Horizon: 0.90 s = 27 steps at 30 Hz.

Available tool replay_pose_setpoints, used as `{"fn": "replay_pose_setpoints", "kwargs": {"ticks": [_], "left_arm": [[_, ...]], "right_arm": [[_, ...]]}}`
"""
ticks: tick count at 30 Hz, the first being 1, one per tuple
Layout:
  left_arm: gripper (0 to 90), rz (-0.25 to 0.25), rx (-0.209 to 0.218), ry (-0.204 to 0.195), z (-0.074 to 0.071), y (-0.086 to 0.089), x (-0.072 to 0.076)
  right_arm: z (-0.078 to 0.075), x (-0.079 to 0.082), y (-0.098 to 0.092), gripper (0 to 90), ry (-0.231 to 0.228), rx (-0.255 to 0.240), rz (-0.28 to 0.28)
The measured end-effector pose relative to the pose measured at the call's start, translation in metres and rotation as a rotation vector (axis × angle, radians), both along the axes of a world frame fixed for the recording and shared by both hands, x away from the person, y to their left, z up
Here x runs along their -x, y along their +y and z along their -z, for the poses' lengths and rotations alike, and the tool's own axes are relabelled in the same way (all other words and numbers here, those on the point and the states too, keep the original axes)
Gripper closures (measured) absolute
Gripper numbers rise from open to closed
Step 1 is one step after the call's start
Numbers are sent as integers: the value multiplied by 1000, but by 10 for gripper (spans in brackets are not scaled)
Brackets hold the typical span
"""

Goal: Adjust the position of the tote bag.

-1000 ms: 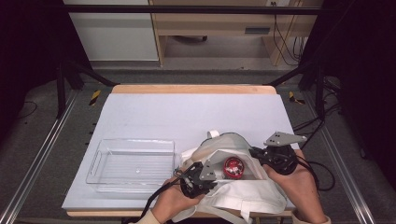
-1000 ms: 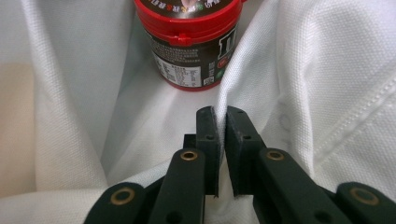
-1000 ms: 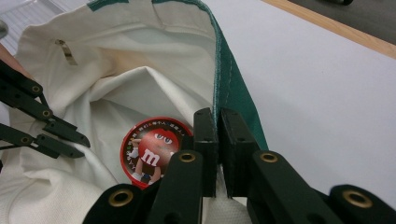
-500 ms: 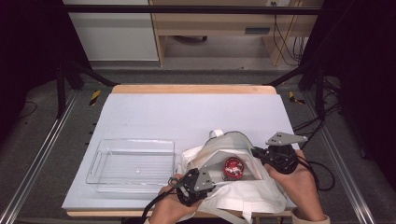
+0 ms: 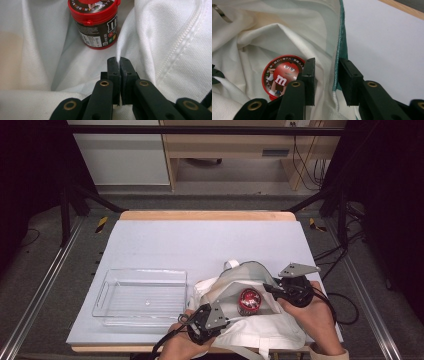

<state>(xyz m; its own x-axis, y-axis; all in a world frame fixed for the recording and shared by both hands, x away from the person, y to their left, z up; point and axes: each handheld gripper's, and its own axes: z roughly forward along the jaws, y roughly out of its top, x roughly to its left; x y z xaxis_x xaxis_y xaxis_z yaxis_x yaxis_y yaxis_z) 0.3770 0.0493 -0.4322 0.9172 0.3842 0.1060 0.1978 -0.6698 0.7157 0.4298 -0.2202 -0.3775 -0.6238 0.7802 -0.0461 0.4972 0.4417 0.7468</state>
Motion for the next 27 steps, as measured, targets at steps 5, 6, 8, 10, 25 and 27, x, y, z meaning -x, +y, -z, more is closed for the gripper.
{"fn": "replay_pose_setpoints", "kwargs": {"ticks": [5, 6, 8, 10, 25, 27], "left_arm": [[879, -8, 16, 1, -1, 1, 0], [879, -6, 19, -1, -1, 1, 0], [879, -9, 27, -4, -2, 1, 1], [879, -10, 37, -6, -3, 2, 1], [884, 5, 30, -4, -2, 4, 3], [885, 7, 21, 0, -1, 5, 4]], "right_arm": [[7, -2, 6, 670, 11, 38, -8], [7, -2, 6, 670, 11, 38, -8], [10, -4, 7, 674, 16, 49, -6], [13, -5, 7, 690, 25, 56, 0], [26, -14, 0, 866, 53, 44, 52], [30, -17, -2, 869, 53, 28, 61]]}}
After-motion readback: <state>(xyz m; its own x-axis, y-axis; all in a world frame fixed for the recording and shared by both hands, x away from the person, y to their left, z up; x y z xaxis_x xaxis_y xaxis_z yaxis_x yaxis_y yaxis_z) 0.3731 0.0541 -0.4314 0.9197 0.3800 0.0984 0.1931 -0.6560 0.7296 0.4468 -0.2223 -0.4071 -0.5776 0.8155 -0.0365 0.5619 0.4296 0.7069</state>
